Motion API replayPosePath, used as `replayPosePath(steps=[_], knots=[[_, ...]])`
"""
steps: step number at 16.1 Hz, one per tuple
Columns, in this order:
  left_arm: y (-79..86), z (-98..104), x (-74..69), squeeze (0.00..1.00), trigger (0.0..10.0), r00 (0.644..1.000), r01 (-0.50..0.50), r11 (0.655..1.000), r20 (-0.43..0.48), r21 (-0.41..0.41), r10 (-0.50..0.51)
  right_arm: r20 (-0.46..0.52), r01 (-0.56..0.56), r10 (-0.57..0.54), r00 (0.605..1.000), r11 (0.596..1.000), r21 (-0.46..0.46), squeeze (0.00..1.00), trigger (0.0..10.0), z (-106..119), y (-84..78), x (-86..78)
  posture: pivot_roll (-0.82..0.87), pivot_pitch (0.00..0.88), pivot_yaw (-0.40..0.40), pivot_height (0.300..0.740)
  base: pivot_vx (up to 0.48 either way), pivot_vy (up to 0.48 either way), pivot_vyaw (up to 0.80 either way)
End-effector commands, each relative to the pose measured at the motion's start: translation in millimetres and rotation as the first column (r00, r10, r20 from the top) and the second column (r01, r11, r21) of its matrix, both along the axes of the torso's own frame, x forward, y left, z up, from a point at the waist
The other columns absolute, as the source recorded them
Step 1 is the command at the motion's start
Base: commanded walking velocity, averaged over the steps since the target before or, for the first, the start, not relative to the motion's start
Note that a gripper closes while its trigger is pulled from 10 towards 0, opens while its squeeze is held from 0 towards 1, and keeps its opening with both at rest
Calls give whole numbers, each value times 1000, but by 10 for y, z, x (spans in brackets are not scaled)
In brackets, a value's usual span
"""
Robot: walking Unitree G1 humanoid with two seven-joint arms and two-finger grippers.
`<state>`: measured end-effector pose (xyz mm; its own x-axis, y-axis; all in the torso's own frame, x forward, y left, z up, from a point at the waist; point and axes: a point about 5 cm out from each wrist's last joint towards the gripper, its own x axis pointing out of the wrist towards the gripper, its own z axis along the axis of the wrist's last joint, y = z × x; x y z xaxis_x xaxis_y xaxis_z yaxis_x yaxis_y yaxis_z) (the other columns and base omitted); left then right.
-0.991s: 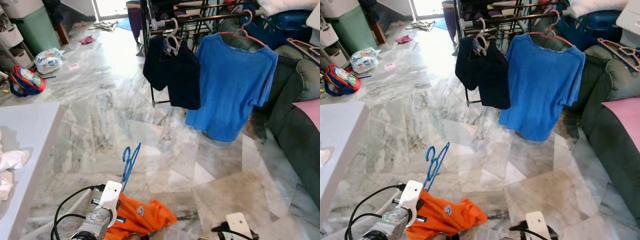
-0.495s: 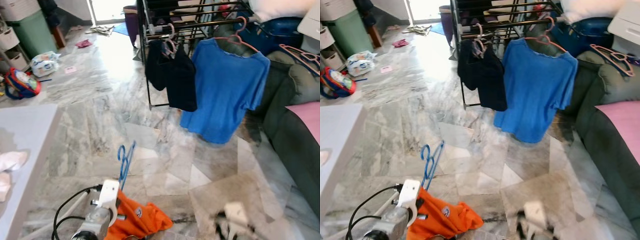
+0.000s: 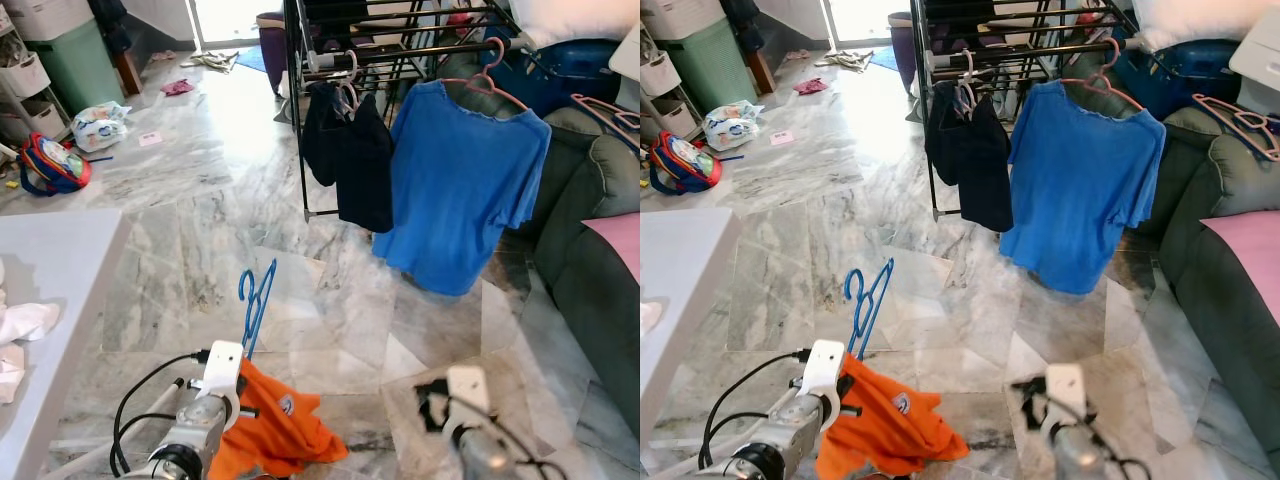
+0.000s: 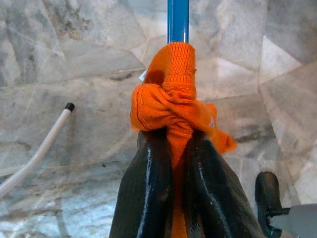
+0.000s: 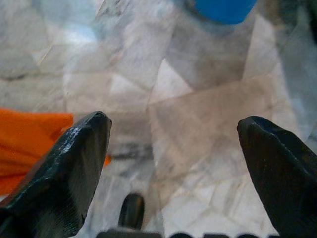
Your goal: Hang hanger
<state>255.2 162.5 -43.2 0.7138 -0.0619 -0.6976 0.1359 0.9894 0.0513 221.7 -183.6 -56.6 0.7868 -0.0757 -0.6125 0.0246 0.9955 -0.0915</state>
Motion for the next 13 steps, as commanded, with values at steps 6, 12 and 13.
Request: replayPosePath(steps=[6, 12, 13], knots=[[-37, -44, -59, 0, 10000, 999, 49, 999, -19, 19, -49, -67, -60, 60, 996, 998, -3, 0, 10000, -115, 56, -175, -109, 20, 39, 740, 0, -369, 0], [19, -51, -74, 0, 10000, 1000, 17, 1000, -20, 9, -17, -72, -28, 28, 997, 1000, 2, 0, 10000, -116, -10, -184, -109, 32, 44, 740, 0, -113, 0], [24, -50, -73, 0, 10000, 1000, 15, 1000, -20, 10, -14, -71, -26, 26, 997, 1000, 3, 0, 10000, -115, -8, -183, -109, 32, 44, 740, 0, 0, 0]])
